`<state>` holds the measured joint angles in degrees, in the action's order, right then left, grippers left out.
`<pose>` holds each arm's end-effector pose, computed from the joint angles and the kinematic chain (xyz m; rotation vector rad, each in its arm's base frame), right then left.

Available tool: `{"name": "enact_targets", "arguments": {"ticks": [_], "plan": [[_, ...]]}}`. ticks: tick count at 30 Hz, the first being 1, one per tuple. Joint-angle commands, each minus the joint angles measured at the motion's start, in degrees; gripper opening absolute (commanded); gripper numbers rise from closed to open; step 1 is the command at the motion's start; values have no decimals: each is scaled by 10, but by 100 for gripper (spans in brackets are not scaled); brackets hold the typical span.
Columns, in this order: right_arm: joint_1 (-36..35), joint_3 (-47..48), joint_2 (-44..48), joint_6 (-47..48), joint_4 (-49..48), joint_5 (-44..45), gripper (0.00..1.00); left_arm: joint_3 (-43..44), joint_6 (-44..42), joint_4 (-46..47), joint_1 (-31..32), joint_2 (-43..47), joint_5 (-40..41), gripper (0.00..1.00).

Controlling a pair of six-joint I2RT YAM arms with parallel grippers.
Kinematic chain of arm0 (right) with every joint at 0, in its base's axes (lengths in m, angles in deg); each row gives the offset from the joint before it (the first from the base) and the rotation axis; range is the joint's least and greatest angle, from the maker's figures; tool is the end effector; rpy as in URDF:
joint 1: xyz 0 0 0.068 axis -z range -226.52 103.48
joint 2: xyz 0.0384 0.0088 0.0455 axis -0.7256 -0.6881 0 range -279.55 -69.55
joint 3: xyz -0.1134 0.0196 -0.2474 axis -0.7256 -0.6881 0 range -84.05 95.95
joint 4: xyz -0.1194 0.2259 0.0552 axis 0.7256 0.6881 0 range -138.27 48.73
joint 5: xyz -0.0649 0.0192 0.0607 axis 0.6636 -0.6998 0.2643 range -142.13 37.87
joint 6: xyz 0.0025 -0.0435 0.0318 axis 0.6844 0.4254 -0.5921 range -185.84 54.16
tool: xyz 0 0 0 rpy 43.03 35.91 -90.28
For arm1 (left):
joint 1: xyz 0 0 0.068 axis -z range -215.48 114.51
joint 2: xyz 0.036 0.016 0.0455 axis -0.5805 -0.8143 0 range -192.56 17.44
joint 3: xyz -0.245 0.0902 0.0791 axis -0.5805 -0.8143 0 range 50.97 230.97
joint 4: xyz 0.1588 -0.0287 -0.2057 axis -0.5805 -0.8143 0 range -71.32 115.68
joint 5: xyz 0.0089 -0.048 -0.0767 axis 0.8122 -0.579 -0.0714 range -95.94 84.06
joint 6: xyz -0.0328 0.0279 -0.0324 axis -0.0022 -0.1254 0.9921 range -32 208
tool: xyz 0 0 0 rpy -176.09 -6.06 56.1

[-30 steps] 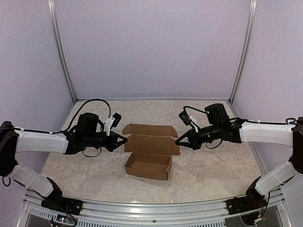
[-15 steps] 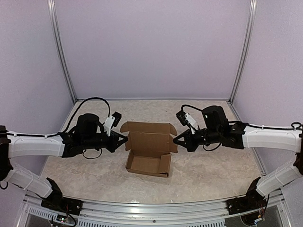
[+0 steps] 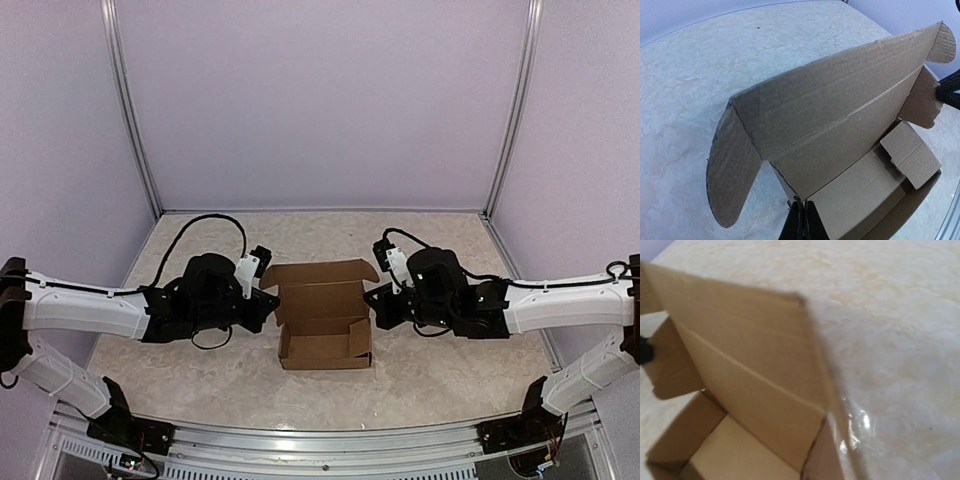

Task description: Fold the paper box

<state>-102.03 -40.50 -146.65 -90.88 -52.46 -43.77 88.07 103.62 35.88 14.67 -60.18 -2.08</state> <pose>0.1705 0.2391 0.2319 -0.4772 2.1017 0.6938 0.1833 -0.2158 0.2025 0.6012 2.0748 -0.6117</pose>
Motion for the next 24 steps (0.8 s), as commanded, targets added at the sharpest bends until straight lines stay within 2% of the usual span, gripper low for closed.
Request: {"name": "enact_targets", "arguments": {"ticks": [1,9,24], "plan": [[-39,-9,-25,-51,-52,103,0,30,30,-23,25,-31,44,0],[-77,-19,-41,-73,-50,186,0,51,50,-45,62,-54,86,0],[-130,-64,-35,-110,-43,274,0,32,79,-61,132,-58,142,0]]}}
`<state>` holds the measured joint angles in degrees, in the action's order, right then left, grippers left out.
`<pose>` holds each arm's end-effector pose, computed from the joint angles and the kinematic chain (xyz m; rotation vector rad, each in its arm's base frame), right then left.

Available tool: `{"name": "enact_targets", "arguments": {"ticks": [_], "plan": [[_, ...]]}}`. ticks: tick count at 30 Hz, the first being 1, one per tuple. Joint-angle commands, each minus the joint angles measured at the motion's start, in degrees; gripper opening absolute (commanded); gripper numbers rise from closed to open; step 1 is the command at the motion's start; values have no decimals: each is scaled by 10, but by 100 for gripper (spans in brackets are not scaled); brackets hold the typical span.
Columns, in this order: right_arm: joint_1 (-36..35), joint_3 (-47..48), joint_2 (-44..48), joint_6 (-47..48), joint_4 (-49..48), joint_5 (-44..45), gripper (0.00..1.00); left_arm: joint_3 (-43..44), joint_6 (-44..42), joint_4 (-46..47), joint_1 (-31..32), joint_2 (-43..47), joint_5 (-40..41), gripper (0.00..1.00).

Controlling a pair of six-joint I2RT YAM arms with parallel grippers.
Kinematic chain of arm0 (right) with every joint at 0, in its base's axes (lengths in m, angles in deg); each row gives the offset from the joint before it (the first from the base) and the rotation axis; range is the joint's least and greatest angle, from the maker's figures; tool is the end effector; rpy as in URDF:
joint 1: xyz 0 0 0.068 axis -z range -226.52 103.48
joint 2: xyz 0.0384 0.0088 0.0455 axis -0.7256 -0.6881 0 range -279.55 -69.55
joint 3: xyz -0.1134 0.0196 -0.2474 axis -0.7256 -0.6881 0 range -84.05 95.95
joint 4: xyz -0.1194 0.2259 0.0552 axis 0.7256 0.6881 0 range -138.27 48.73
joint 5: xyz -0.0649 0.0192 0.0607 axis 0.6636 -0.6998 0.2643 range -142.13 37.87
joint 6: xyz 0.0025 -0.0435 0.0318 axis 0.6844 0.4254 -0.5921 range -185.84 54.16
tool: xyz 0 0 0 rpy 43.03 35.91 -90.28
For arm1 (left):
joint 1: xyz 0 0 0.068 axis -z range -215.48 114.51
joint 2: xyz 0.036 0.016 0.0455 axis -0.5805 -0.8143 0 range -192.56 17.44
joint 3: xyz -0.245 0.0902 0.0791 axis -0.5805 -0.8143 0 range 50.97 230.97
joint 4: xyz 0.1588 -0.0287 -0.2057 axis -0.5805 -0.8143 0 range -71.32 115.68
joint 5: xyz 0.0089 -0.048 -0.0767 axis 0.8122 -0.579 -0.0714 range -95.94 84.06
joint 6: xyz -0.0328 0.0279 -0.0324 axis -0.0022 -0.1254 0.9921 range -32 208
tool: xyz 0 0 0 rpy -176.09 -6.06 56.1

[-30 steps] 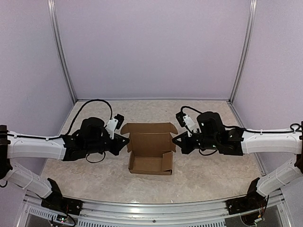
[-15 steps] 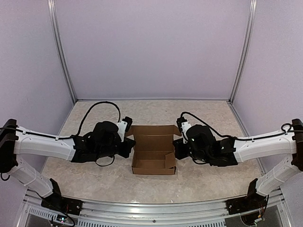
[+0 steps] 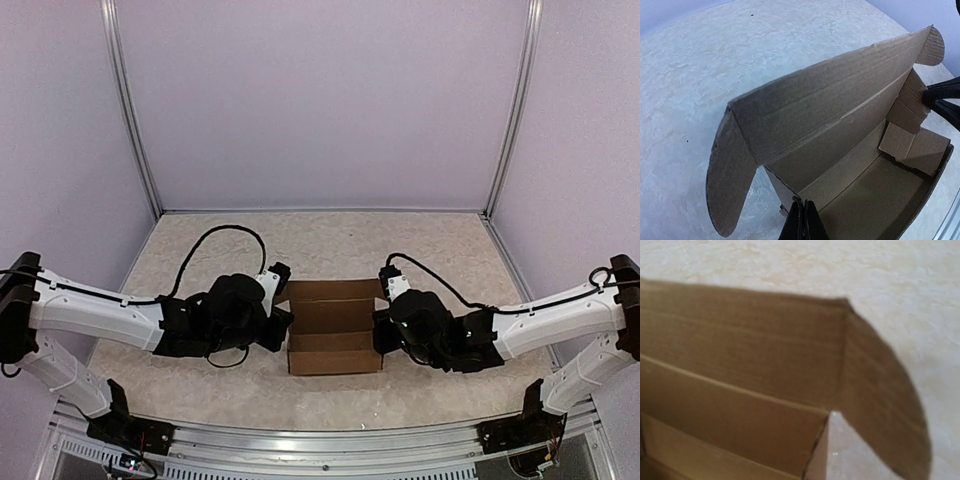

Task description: Fold the paper box

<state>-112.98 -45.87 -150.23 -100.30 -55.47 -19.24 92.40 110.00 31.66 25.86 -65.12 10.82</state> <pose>0.1308 0.2519 0.1927 -0.2687 2.0905 0.4394 0.1520 -0.2567 0.1971 0.5809 2.1231 -0.5158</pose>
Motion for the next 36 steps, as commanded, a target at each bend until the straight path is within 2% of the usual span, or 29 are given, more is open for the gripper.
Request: {"name": "enact_targets", "arguments": {"ticks": [1,8,15,25,28,31,36], "plan": [[-25,-12,1,-18,-10,37,0,-13,18,-21,24,-8,17,0],[-85,-31,1,-45,3,114,0,-11,32,-43,68,-6,79,0],[-138,-47,-9,-102,28,196,0,-16,52,-49,148,-7,182,0],[-193,-50,-51,-210,78,292,0,-12,127,-58,237,-24,324,0],[-205,-51,-67,-231,81,313,0,0,147,-58,244,-43,335,0],[-209,-56,-84,-235,74,319,0,-5,151,-25,255,-63,362,0],[-210,-78,-106,-214,0,337,0,-20,148,40,259,-93,413,0]]}}
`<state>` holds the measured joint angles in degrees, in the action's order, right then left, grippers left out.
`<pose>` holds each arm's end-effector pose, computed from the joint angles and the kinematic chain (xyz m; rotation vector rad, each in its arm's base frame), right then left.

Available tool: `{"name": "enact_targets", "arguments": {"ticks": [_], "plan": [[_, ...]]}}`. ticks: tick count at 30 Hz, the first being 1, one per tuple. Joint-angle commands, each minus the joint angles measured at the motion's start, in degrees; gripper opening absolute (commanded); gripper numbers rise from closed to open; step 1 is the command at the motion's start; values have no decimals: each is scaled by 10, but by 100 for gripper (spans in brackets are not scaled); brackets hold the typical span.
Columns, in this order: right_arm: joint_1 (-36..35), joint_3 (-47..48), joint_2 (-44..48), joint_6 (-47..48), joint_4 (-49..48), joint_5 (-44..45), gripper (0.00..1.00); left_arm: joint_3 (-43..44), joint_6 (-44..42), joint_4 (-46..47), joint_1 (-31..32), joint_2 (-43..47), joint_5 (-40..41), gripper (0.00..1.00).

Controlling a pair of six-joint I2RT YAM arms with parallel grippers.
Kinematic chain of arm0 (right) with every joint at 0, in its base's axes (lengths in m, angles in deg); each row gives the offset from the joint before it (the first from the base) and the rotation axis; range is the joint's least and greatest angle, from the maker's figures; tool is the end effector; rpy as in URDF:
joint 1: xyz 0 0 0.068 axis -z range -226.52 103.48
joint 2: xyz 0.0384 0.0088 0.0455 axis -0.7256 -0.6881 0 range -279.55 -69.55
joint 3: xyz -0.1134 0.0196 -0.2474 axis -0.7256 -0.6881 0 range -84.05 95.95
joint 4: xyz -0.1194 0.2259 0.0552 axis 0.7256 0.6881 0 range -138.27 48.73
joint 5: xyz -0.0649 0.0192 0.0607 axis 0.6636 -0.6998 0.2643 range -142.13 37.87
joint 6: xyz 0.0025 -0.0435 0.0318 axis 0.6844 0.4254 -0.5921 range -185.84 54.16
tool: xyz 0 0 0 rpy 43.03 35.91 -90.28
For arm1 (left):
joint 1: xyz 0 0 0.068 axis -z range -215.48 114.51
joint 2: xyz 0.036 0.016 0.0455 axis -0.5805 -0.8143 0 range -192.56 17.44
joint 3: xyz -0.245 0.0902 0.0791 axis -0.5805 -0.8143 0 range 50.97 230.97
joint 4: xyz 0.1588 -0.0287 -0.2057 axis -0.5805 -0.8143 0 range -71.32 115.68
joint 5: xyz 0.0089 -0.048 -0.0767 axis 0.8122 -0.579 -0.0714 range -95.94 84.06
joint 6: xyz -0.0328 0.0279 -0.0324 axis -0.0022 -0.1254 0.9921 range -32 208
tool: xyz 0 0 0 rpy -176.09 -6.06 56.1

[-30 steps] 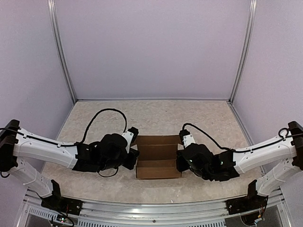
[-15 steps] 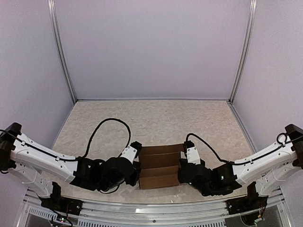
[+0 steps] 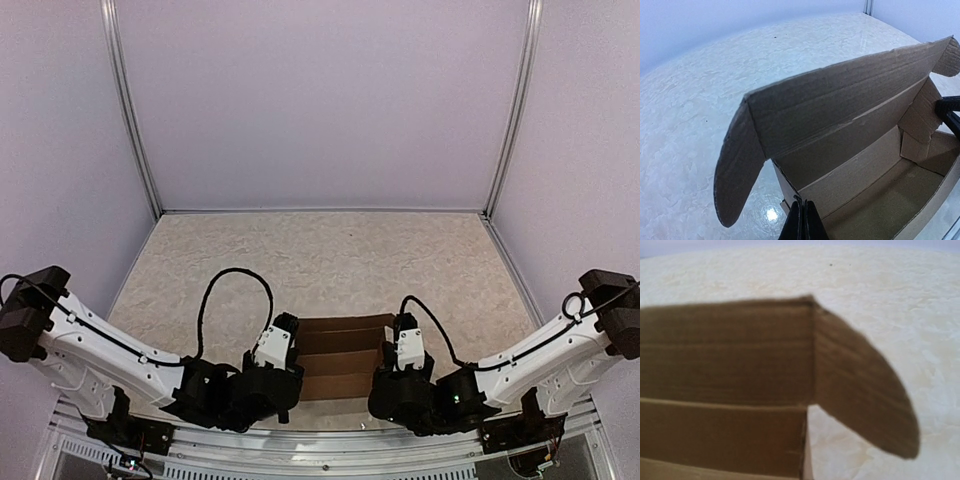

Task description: Fold the paper box

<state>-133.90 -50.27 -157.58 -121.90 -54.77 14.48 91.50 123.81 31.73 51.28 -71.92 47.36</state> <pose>0.0446 0.2602 0.1483 -0.0467 1.8790 0.2927 0.0451 -0.2914 0.1679 0.4535 1.9475 -0.2779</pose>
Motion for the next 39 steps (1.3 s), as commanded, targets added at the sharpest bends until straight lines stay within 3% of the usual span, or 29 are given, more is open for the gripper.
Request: {"name": "enact_targets", "arguments": {"ticks": [1,7,11,16,21,26,32,36,39], "plan": [[-1,-38,-37,6,-21,6,0,-10,14,42,5,-32,57,0],[0,-58,-98,82,-178,45,0,0,50,38,3,-59,108,0],[3,-74,-162,158,-336,69,0,6,66,42,0,-79,138,0],[32,-93,-250,313,-598,34,0,-24,-5,168,-21,-106,141,0],[67,-91,-322,416,-754,-12,0,-65,-73,336,-58,-150,104,0],[83,-78,-345,429,-764,-26,0,-64,-106,419,-67,-211,95,0],[83,-85,-320,392,-717,-40,1,-62,-94,413,-65,-229,101,0],[83,-90,-284,356,-650,-56,11,-52,-93,398,-64,-232,112,0],[81,-96,-256,335,-610,-72,34,-46,-91,387,-60,-236,127,0]]}}
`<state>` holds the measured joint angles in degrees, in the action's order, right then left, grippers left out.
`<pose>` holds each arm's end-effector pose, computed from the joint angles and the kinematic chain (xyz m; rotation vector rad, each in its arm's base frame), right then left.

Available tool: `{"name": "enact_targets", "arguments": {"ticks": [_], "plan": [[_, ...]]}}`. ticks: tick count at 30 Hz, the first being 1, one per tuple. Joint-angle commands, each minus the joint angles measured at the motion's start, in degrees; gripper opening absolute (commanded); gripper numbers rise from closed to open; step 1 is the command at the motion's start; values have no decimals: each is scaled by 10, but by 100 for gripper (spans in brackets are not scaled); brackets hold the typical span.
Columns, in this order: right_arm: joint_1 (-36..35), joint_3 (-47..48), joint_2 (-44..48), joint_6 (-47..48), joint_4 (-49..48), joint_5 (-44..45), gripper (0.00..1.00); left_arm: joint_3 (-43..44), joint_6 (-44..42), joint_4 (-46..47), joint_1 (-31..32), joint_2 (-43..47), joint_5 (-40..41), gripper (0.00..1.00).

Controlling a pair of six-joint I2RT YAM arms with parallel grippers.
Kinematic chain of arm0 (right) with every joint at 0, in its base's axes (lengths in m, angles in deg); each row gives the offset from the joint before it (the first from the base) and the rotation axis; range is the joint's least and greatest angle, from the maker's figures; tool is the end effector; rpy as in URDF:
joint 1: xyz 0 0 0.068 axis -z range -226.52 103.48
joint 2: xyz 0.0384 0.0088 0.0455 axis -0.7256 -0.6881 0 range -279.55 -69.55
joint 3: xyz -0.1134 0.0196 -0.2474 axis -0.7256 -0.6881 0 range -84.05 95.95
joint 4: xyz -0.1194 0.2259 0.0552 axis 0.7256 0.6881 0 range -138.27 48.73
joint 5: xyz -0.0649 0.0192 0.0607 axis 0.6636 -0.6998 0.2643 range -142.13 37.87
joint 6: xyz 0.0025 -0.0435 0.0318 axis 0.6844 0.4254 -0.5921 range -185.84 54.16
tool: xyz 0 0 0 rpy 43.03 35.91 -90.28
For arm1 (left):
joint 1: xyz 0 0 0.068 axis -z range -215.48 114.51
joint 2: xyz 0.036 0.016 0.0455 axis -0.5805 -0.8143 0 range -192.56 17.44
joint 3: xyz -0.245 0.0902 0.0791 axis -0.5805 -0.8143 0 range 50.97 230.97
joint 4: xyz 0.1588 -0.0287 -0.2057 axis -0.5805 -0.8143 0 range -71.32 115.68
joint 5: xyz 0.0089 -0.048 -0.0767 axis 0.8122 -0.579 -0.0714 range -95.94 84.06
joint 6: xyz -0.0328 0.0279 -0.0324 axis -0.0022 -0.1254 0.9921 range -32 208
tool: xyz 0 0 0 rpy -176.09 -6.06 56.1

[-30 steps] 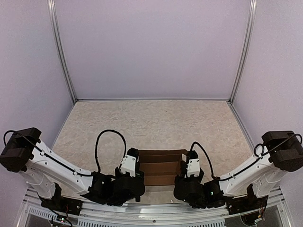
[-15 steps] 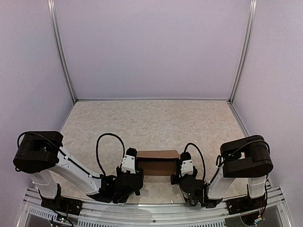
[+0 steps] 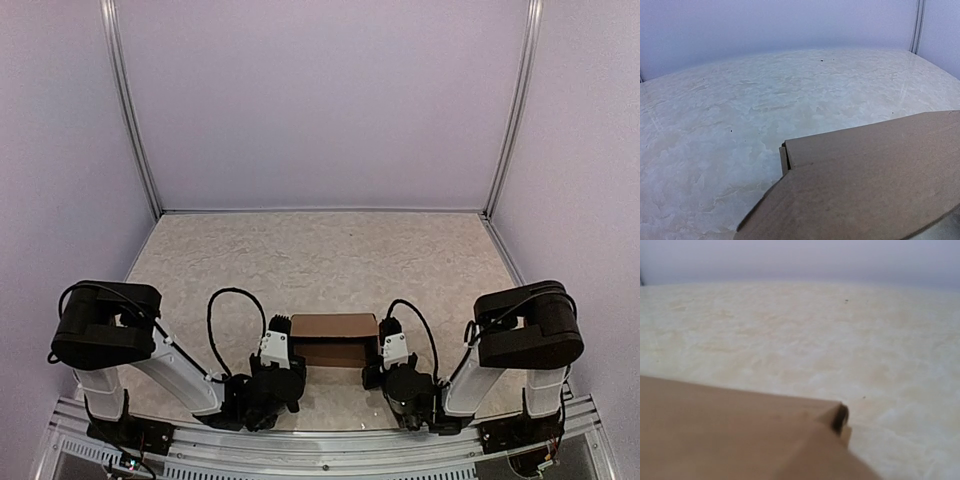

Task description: Fold the paper box

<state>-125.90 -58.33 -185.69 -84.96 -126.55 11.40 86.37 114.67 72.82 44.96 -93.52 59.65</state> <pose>0.0833 0.2717 0.0862 -0.1041 1.6709 0.3109 0.0837 -0.3020 0.0955 0.1817 1.7623 -0.1599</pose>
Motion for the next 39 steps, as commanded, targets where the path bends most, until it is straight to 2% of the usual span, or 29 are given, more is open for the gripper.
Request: {"name": "enact_targets", "arguments": {"ticks": [1,8,15,23,26,30,35,39], "plan": [[0,-16,34,-40,123,-47,40,5,1,-24,3,-21,7,0],[-19,-27,137,-69,239,-86,59,10,7,-26,4,-26,30,0],[-24,-51,321,-123,454,-164,76,15,7,-29,4,-29,40,0],[-24,-27,589,-94,749,-262,80,26,3,-39,8,-34,49,0],[-22,12,684,-81,839,-257,78,29,-2,-37,10,-37,53,0],[-2,87,722,-62,903,-238,68,37,-14,-35,15,-42,54,0],[34,173,653,-41,927,-257,57,46,-26,-35,22,-49,59,0],[73,230,570,-38,925,-298,41,49,-33,-36,27,-51,67,0]]}}
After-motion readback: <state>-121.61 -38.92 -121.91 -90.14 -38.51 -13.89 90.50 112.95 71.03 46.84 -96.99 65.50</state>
